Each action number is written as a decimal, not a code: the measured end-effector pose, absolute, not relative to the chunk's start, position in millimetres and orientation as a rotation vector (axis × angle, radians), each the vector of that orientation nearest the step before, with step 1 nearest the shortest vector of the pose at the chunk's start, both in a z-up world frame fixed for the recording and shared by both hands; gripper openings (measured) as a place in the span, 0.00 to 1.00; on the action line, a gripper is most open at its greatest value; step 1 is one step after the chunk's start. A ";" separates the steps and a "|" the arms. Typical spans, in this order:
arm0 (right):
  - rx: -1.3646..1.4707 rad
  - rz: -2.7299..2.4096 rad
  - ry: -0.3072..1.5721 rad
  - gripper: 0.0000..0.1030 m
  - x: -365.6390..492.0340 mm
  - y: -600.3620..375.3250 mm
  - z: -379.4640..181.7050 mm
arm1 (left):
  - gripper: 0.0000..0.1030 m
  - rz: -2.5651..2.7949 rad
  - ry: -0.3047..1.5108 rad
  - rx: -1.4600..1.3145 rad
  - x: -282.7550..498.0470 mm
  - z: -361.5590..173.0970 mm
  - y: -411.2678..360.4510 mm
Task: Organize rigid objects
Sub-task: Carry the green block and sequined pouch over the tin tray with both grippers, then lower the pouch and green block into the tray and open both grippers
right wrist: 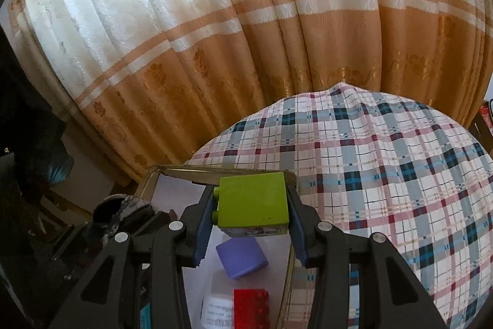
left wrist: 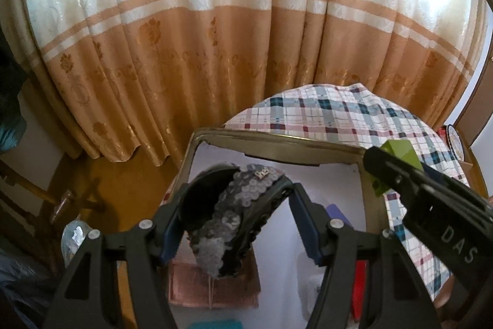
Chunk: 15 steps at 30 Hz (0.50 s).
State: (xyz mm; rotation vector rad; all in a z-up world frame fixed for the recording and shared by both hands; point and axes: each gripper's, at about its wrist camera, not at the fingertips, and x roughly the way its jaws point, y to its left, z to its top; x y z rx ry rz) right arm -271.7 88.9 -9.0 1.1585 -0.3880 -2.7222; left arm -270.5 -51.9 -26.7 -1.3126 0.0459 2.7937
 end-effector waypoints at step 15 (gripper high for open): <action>1.332 -2.635 -0.372 0.45 -314.7 76.7 -42.7 | 0.62 2.704 0.071 -1.505 -314.1 -60.0 -41.9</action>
